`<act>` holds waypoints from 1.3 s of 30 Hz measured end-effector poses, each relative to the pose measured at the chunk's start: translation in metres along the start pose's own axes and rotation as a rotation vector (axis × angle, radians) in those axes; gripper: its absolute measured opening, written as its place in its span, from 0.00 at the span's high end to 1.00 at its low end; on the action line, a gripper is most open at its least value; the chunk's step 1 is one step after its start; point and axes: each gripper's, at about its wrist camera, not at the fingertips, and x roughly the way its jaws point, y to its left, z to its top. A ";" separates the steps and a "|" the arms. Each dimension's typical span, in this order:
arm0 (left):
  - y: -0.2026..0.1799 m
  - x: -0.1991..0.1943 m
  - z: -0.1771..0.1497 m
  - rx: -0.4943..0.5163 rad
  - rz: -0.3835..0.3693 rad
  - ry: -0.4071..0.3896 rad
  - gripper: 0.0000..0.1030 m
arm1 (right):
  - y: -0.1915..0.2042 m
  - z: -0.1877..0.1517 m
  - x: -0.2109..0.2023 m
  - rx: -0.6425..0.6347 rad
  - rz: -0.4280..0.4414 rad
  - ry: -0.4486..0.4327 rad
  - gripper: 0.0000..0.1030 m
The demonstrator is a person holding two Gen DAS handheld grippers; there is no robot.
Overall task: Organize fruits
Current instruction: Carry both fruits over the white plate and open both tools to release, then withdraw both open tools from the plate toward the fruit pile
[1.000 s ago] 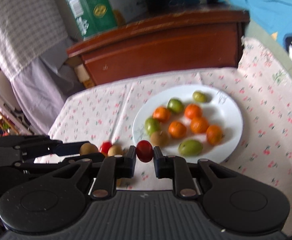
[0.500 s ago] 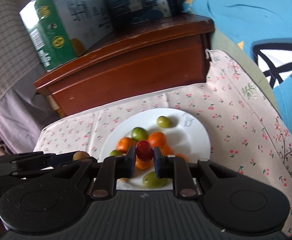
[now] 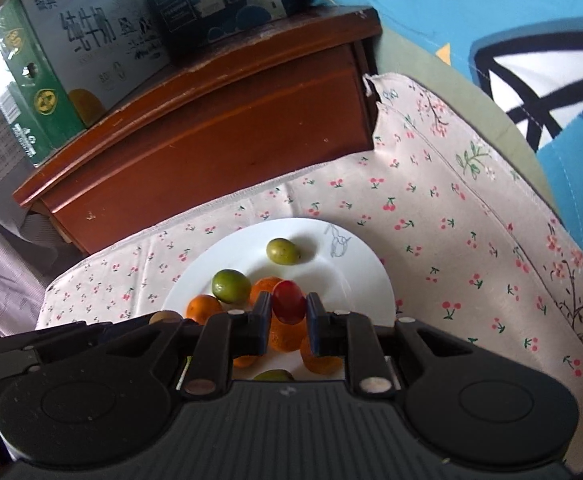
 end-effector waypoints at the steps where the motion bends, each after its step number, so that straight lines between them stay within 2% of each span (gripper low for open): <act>1: -0.001 0.002 0.001 0.002 -0.005 0.002 0.74 | -0.001 0.000 0.001 0.004 -0.005 0.001 0.82; 3: -0.002 0.005 0.002 0.007 -0.007 0.004 0.74 | -0.002 0.000 0.002 0.012 -0.013 -0.003 0.78; 8: -0.003 0.001 0.008 0.002 0.001 -0.010 0.70 | -0.004 0.002 0.000 0.030 -0.014 -0.012 0.78; 9: -0.003 -0.002 0.010 -0.005 0.007 -0.015 0.67 | -0.004 0.002 0.000 0.033 -0.011 -0.012 0.78; 11: -0.002 -0.012 0.014 -0.008 0.023 -0.042 0.51 | -0.004 0.003 -0.001 0.030 -0.005 -0.012 0.78; 13: -0.001 -0.023 0.019 -0.010 0.046 -0.061 0.42 | -0.002 0.004 -0.004 0.024 0.000 -0.017 0.78; 16: 0.004 -0.038 0.024 -0.022 0.049 -0.068 0.40 | 0.001 0.004 -0.009 0.020 0.014 -0.023 0.78; 19: 0.013 -0.053 0.025 -0.050 0.058 -0.065 0.32 | 0.008 0.002 -0.016 0.005 0.031 -0.027 0.77; 28: 0.039 -0.096 0.009 -0.067 0.131 -0.049 0.29 | 0.039 -0.017 -0.037 -0.054 0.095 -0.019 0.75; 39: 0.057 -0.127 -0.018 -0.084 0.199 -0.013 0.29 | 0.068 -0.070 -0.048 -0.101 0.146 0.077 0.75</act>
